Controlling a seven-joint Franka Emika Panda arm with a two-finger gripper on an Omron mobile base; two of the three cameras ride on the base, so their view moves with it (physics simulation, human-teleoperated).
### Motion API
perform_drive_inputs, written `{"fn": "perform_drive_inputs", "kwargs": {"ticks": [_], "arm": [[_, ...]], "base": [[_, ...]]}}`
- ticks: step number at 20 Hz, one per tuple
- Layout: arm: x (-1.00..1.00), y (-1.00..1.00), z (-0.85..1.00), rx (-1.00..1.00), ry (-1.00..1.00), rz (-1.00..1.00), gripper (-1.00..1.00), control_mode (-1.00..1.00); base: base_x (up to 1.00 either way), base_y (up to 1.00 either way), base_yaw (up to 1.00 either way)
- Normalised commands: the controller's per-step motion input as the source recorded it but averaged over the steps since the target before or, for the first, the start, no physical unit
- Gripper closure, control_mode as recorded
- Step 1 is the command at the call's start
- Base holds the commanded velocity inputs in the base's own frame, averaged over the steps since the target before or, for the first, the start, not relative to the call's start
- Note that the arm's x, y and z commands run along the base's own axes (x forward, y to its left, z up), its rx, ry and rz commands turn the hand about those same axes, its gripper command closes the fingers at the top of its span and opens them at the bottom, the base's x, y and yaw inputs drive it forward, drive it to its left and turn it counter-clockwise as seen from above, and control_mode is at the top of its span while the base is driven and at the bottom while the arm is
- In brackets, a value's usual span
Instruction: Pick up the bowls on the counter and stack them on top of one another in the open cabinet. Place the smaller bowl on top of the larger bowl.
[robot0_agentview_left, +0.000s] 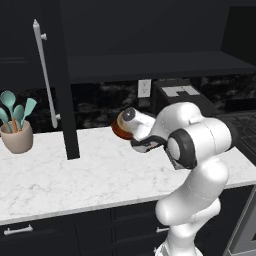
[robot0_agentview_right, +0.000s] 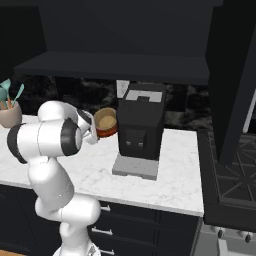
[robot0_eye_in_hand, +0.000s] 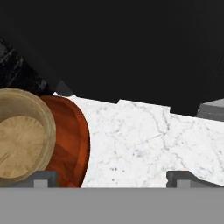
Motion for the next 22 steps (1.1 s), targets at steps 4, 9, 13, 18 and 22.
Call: {"fn": "perform_drive_inputs", "kwargs": {"ticks": [4,9,13,18,22], "arm": [[0.14,0.1,0.0,0.0,-0.01,0.0,-1.0,-1.0],[0.28,0.08,-0.1,0.0,0.01,0.0,-1.0,-1.0],[0.22,0.1,-0.25,0.0,0.03,0.0,-1.0,-1.0],[0.24,0.13,-0.26,0.0,0.0,0.0,-1.0,-1.0],[0.28,0.17,-0.26,0.0,0.0,0.0,-1.0,-1.0]], "base": [[0.0,0.0,0.0],[0.0,0.0,0.0],[0.0,0.0,0.0],[0.0,0.0,0.0],[0.0,0.0,0.0]]}}
